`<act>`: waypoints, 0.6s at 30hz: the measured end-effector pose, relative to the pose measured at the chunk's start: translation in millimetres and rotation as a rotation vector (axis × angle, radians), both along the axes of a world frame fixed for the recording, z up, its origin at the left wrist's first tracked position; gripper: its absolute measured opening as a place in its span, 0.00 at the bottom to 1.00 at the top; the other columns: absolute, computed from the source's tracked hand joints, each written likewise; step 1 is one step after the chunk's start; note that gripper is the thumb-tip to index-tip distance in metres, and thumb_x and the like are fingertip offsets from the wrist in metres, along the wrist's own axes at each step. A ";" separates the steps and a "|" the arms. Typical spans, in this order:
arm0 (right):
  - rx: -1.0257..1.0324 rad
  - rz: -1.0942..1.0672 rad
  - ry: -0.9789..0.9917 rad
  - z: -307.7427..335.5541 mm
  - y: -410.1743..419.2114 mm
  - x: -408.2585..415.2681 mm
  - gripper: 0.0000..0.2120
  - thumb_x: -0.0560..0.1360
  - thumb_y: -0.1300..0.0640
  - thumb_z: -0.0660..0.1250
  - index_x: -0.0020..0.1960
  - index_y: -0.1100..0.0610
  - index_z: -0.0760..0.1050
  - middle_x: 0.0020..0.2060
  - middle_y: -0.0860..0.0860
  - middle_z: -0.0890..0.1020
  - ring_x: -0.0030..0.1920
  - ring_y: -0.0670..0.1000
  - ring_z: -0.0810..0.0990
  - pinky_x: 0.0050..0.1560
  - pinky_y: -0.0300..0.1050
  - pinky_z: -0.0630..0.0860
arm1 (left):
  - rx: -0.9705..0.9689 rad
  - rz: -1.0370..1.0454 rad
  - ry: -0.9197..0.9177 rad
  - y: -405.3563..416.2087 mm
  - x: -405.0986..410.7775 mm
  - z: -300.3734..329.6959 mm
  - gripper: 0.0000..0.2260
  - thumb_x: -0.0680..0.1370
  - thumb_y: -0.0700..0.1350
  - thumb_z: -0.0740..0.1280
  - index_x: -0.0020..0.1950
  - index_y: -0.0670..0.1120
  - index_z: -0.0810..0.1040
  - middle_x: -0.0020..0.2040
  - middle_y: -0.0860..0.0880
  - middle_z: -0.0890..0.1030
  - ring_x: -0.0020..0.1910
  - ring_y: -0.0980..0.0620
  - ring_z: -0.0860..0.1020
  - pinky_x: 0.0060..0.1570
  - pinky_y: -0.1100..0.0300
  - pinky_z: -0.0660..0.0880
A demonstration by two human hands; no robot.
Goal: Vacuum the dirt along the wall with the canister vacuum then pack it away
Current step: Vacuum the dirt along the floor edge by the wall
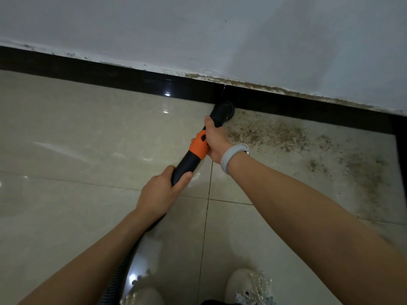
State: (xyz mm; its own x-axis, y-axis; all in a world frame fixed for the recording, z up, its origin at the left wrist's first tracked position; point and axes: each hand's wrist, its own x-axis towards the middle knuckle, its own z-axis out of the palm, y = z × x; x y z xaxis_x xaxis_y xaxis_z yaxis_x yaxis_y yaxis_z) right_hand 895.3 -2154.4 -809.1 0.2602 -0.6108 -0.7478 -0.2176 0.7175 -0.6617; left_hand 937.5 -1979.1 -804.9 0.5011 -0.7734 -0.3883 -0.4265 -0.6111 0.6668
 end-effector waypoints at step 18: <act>0.078 -0.200 -0.014 0.2 -23.7 -63.6 0.13 0.78 0.49 0.63 0.50 0.59 0.67 0.38 0.56 0.76 0.33 0.53 0.78 0.46 0.53 0.80 | -0.003 -0.189 -0.117 -43.0 -34.3 -13.6 0.15 0.77 0.60 0.60 0.44 0.49 0.67 0.30 0.53 0.72 0.27 0.55 0.71 0.26 0.61 0.62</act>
